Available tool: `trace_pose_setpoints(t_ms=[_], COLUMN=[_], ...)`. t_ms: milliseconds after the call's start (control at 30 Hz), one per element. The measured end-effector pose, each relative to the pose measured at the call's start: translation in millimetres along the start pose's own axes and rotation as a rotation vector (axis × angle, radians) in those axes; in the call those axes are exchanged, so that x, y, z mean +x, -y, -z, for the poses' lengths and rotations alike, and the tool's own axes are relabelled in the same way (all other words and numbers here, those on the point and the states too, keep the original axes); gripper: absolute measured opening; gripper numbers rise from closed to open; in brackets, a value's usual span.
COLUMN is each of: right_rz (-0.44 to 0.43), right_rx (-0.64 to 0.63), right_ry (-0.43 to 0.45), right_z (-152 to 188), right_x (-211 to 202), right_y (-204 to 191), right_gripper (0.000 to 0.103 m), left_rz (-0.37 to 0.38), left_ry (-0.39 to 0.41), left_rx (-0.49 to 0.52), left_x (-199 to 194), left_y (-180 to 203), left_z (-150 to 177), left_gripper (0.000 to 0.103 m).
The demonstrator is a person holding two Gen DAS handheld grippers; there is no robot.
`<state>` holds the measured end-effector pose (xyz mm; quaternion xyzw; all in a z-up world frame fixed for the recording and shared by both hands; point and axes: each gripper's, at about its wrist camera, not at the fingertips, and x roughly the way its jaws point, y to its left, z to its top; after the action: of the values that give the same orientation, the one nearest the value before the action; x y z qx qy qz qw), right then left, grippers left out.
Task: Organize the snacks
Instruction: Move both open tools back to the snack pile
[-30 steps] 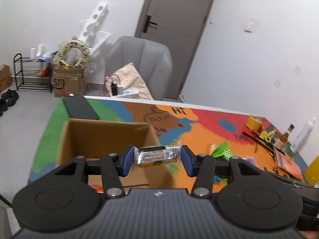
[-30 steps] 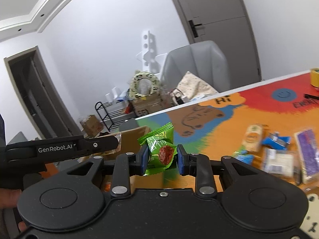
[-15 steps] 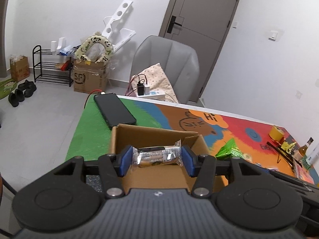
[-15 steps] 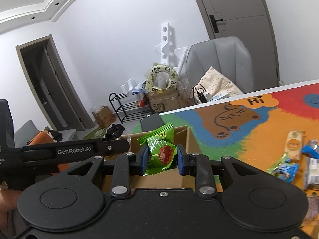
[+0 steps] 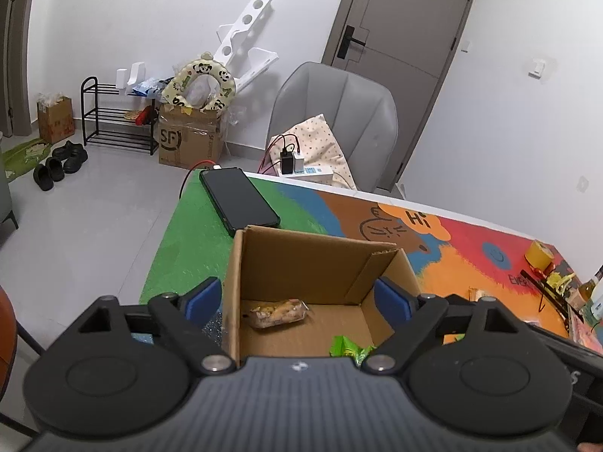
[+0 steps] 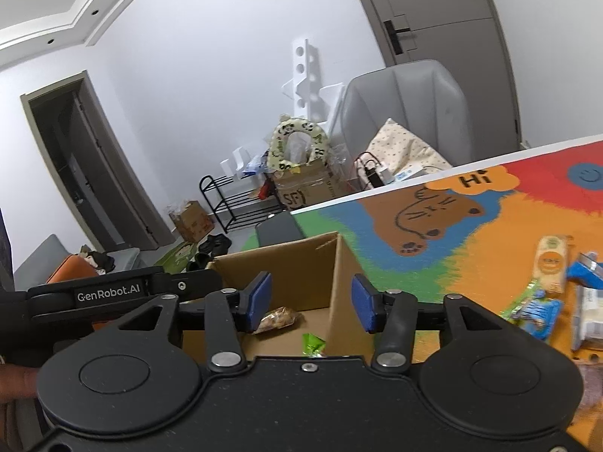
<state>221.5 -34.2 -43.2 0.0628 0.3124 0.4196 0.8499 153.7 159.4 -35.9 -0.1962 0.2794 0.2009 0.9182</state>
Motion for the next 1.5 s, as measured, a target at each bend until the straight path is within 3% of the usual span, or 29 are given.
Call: trace_pose_setpoints(t_ms=[200,533,1500], right_rz=[0.014,0.044,0.268], right_rx=[0.006,0.015,0.160], right_ry=[-0.016,-0.004,0.043], right_z=[2.4,4.7,40.0], right_x=[-10.1,-34.7,-121.4], right_y=[10.8,31.0,148.9], right_gripper=[0.050,0.060,0.062], left_rz=[-0.002,0.010,0.190], left_ry=[-0.020,-0.045,-0.116], left_rx=[0.002,0.060,0.225], left_x=[-0.3,-2.1,9.5], left_y=[7.1,36.5,160.6], left_z=[2.9,9.6,55.5], left_gripper=[0.092,0.094,0.094])
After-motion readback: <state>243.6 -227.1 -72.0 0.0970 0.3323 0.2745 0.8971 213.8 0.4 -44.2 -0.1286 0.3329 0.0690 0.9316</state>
